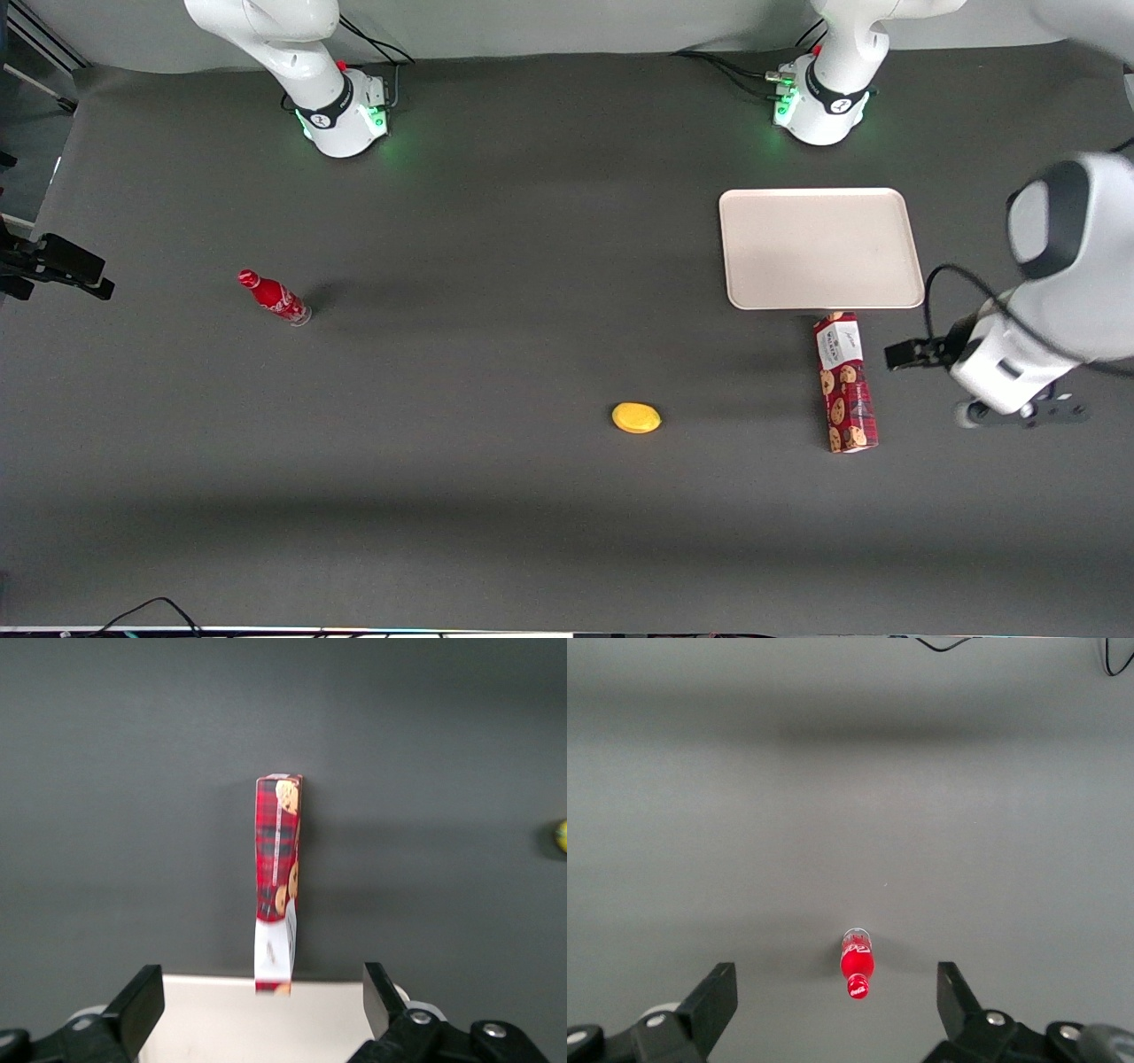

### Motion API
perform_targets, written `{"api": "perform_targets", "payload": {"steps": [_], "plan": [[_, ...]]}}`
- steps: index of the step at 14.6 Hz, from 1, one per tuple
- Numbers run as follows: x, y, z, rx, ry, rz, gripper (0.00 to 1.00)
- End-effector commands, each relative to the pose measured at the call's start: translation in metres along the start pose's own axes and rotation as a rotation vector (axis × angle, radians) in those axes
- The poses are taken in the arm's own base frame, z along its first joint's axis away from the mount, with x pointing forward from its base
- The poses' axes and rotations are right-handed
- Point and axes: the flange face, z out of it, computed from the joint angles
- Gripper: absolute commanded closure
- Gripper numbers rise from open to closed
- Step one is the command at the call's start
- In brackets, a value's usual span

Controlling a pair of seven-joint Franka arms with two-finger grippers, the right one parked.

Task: Place red cookie box on tray
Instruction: 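Move the left gripper down over the upright red plaid cookie box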

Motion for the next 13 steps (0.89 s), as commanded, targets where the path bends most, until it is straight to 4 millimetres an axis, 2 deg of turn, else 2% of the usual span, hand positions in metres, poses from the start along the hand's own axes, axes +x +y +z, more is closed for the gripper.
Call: {"api": "perform_targets", "payload": {"steps": [1,3,8,13], "plan": [[0.025,-0.005,0.075,0.003,-0.019,0.003,0.0],[0.024,-0.005,0.116,-0.002,-0.029,0.045,0.0],[0.008,-0.007,0.189,-0.005,-0.03,0.098,0.0],[-0.006,-0.006,0.233,0.001,0.009,0.111,0.0]]}}
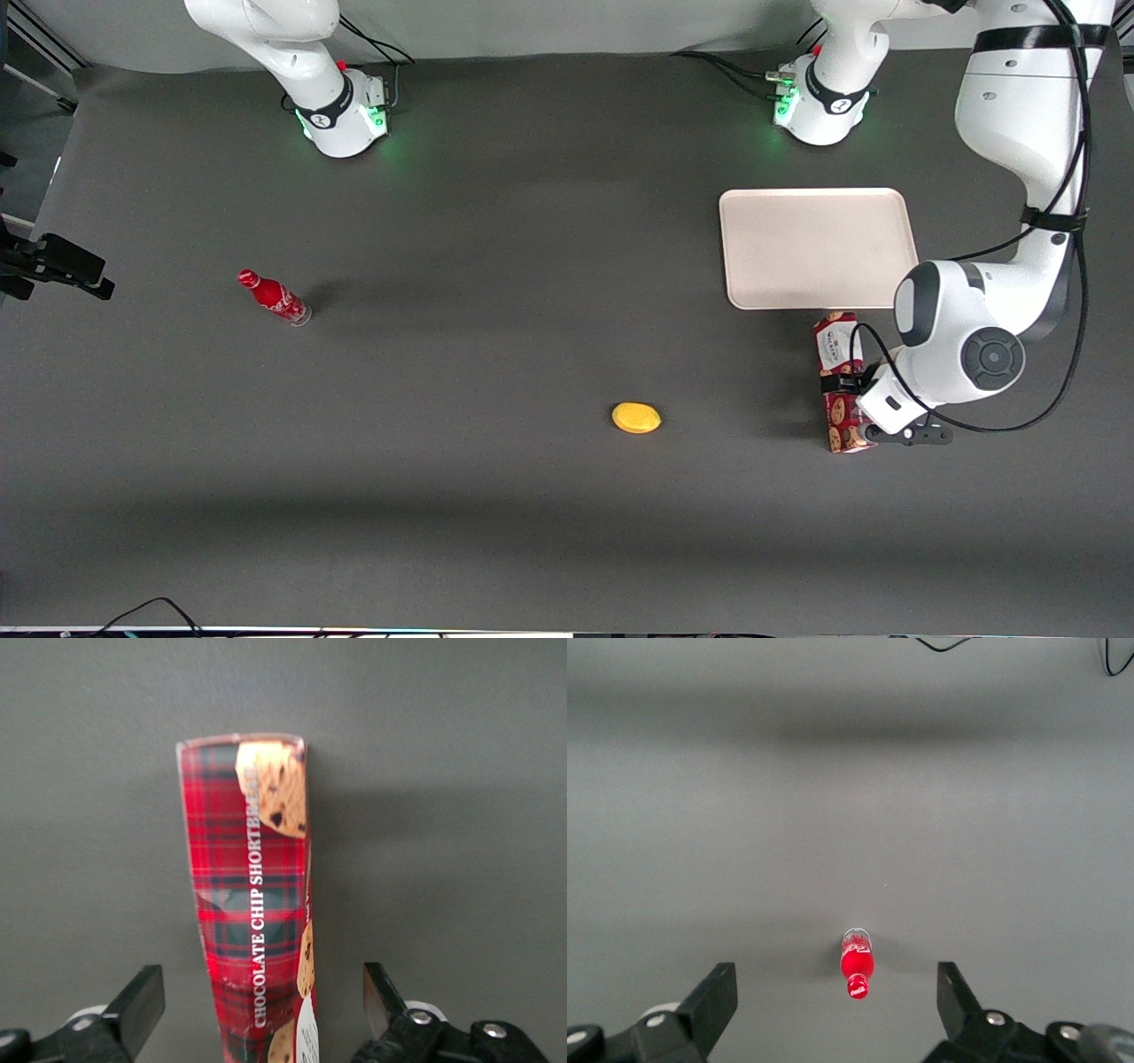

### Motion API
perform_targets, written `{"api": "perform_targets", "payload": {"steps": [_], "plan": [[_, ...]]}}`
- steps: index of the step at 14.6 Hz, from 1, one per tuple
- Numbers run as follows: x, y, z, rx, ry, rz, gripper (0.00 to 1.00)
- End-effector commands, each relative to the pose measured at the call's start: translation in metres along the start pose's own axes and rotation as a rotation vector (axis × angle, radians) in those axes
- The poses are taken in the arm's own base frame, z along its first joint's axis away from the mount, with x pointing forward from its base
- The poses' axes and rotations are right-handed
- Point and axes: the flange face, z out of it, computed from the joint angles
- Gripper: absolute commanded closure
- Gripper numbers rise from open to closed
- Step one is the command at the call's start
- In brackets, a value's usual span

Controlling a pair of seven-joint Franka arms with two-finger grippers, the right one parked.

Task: Place red cookie box on tray
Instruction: 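Move the left gripper down over the upright red plaid cookie box, then close the left gripper on the cookie box and lift it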

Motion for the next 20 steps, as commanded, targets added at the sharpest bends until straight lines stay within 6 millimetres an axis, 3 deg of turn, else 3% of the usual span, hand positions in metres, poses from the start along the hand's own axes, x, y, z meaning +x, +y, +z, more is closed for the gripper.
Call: {"api": "perform_targets", "payload": {"steps": [1,2,3,7,10,14,17,20], "plan": [[-0.01,-0.001,0.018,0.011,0.022,0.024,0.2],[-0.011,-0.002,0.019,0.011,0.016,0.017,0.81],[-0.011,-0.004,0.018,0.011,0.013,0.01,1.0],[-0.012,-0.003,0.017,0.009,0.012,0.009,1.0],[-0.012,-0.006,-0.013,0.008,0.011,-0.004,1.0],[-0.008,-0.01,-0.107,-0.008,-0.015,-0.028,1.0],[-0.008,-0.027,-0.2,-0.001,-0.082,-0.049,1.0],[-0.032,-0.048,-0.288,0.011,-0.157,-0.075,1.0]]}}
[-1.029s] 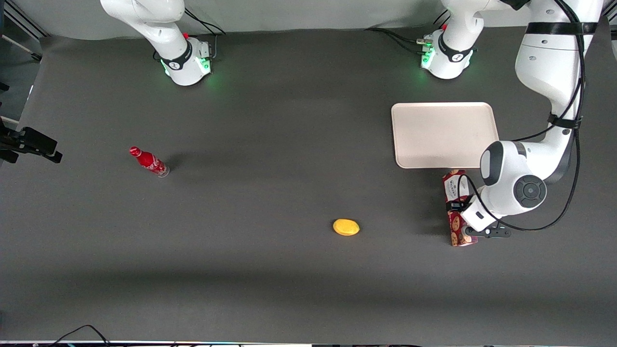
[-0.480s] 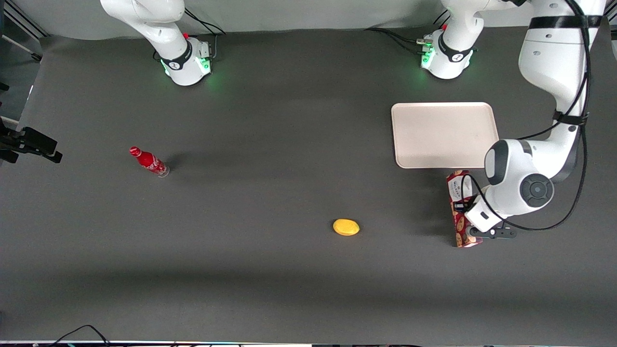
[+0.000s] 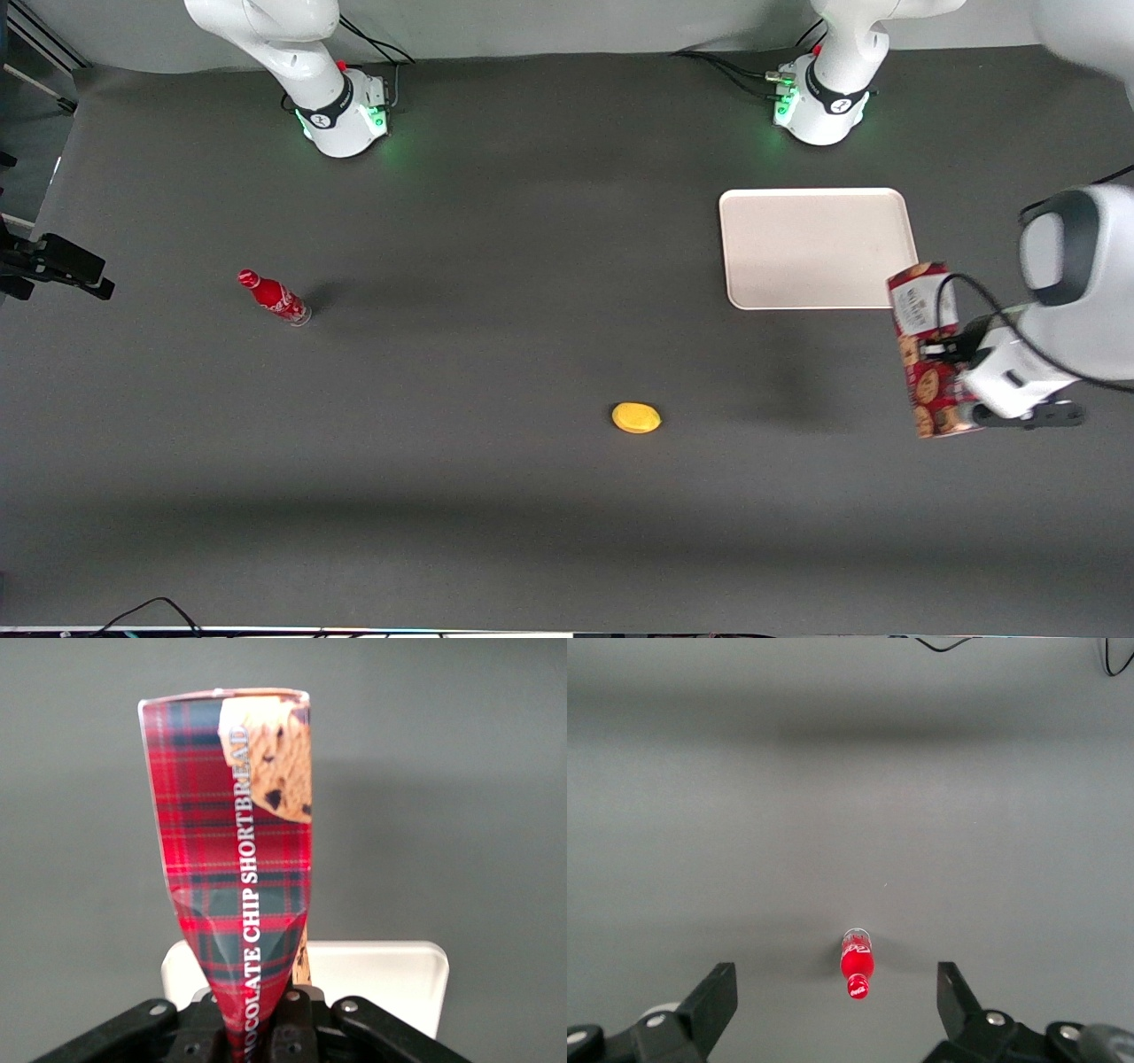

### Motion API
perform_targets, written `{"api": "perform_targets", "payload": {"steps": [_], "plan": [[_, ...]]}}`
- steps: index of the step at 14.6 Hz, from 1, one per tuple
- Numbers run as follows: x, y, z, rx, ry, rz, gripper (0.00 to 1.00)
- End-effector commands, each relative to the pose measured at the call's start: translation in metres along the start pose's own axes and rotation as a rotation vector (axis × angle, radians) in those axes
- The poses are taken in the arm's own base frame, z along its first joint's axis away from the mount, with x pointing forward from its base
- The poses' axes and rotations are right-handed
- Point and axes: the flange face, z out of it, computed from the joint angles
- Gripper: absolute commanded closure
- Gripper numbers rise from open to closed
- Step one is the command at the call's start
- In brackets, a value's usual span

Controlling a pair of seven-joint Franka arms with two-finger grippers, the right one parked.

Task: Place red cookie box on tray
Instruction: 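Carry the held box over the white tray and lower it onto it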

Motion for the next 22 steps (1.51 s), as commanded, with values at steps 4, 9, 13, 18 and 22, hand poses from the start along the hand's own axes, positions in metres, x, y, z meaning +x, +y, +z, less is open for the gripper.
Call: {"api": "perform_targets", "payload": {"steps": [4,9,13,18,22], "plan": [[-0.088,-0.051,-0.103,0.023,-0.161,0.021,1.0],[-0.164,-0.083,-0.002,0.054,-0.132,0.062,1.0],[-0.176,-0.089,0.088,0.033,-0.137,0.099,1.0],[-0.197,-0.09,0.183,0.041,-0.085,0.116,1.0],[-0.211,-0.099,0.226,0.054,-0.049,0.118,1.0]]}}
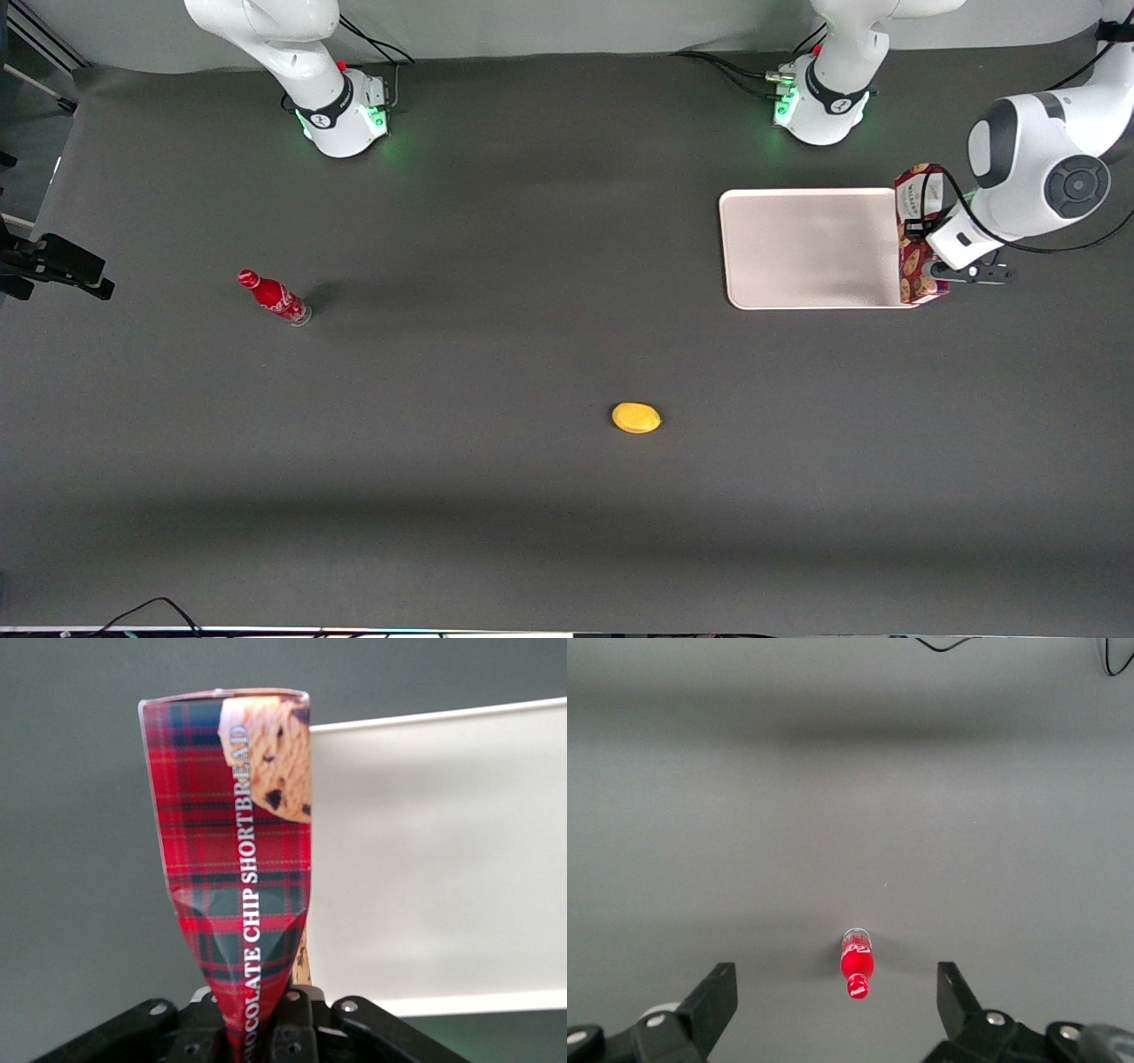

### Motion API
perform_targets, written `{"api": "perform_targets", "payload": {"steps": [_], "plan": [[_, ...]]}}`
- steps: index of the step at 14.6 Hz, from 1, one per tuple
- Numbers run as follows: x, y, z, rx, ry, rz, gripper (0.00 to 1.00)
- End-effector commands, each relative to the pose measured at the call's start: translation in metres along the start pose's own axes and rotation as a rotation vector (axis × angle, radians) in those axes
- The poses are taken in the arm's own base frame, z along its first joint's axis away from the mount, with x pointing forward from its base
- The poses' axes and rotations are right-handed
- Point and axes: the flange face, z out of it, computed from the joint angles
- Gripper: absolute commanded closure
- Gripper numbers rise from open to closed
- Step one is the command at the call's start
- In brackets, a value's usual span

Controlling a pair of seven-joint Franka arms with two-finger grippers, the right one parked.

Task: Place red cookie box on tray
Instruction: 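Carry the held box over the white tray and lower it onto it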

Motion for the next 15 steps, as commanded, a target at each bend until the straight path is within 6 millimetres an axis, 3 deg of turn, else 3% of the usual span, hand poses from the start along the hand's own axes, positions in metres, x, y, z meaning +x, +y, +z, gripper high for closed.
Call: {"api": "perform_targets", "payload": {"steps": [1,5,8,9,10,13,15], "plan": [[-0.018,-0.002,0.018,0.007,0.053,0.012,1.0],[-0.007,-0.003,0.046,0.015,0.069,0.013,1.0],[-0.007,-0.003,0.049,0.014,0.066,0.013,1.0],[-0.008,-0.003,0.049,0.015,0.063,0.018,0.77],[-0.008,-0.003,0.049,0.024,0.061,0.027,0.01],[-0.007,-0.004,0.044,0.029,0.062,0.032,0.0],[0.0,-0.007,0.029,0.037,0.077,0.029,0.0]]}}
